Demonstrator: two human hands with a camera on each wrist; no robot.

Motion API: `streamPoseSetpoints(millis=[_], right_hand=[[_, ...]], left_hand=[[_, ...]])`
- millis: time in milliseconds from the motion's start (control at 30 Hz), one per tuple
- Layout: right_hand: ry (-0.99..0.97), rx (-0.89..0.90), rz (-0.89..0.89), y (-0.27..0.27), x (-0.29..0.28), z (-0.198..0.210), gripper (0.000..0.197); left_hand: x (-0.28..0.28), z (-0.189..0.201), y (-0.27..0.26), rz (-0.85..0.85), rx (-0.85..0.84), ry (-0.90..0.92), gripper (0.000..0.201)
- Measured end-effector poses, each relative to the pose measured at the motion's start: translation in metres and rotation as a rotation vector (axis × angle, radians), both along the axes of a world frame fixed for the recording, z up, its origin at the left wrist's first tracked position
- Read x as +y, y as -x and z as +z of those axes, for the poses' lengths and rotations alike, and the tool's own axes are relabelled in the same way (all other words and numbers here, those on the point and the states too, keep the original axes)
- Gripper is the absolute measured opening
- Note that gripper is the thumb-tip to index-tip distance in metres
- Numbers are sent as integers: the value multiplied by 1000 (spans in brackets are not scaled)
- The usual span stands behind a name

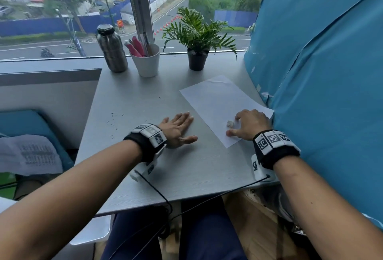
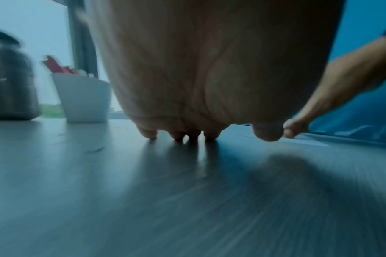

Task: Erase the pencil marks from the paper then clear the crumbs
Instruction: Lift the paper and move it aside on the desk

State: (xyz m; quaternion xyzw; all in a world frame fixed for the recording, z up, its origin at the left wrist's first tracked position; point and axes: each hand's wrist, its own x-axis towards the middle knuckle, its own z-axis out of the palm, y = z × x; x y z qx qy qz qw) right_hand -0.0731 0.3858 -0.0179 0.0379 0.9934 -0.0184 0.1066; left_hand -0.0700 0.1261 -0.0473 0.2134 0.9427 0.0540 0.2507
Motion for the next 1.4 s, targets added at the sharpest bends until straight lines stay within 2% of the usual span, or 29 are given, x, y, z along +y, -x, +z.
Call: streamPoseSetpoints(millis=[67, 167, 267, 300, 367, 433, 500, 600, 700, 833, 933, 1000, 1067, 1167, 1233, 1300, 1400], right_hand=[[13, 3, -7, -1, 1, -1, 70], [47, -4, -19, -1, 2, 1, 69], [127, -17, -35, 3, 5, 5, 70], [139, -30, -41, 4, 6, 6, 68], [125, -59, -35, 5, 9, 7, 71], [90, -78, -24, 5, 10, 6, 78], [62, -81, -17, 4, 10, 4, 82], [56, -73, -7, 5, 12, 1, 83], [55, -65, -1, 5, 13, 0, 82], [52, -65, 4, 6, 13, 0, 83], [59, -74, 2, 7, 12, 1, 83], [66, -84, -1, 6, 11, 2, 82], [65, -98, -1, 6, 11, 1, 80], [30, -96, 11, 6, 10, -1, 79], [18, -86, 14, 6, 10, -2, 78], [17, -80, 13, 7, 10, -2, 79], [28, -85, 7, 6, 9, -1, 78]], left_hand=[[-28, 0, -2, 94, 5, 46, 89], [-57, 6, -5, 227, 39, 221, 98], [-49, 17, -2, 332, 101, 338, 108], [-39, 21, -1, 316, 132, 321, 108], [-13, 24, 3, 178, 162, 225, 103], [15, 21, 8, 29, 112, 111, 98], [33, 12, 10, -22, 49, 49, 95], [28, 0, 11, -6, -3, 18, 91], [-14, -1, 13, 108, 6, 25, 87], [-76, 5, 17, 330, 18, 152, 90], [-86, 7, 19, 397, 53, 264, 98], [-76, 11, 24, 379, 131, 251, 100], [-58, 14, 34, 275, 188, 184, 97], [-20, 18, 50, 102, 148, 100, 92], [-5, 14, 60, 63, 106, 90, 89], [-10, 9, 68, 99, 68, 101, 85], [-43, 1, 65, 258, 40, 75, 86]])
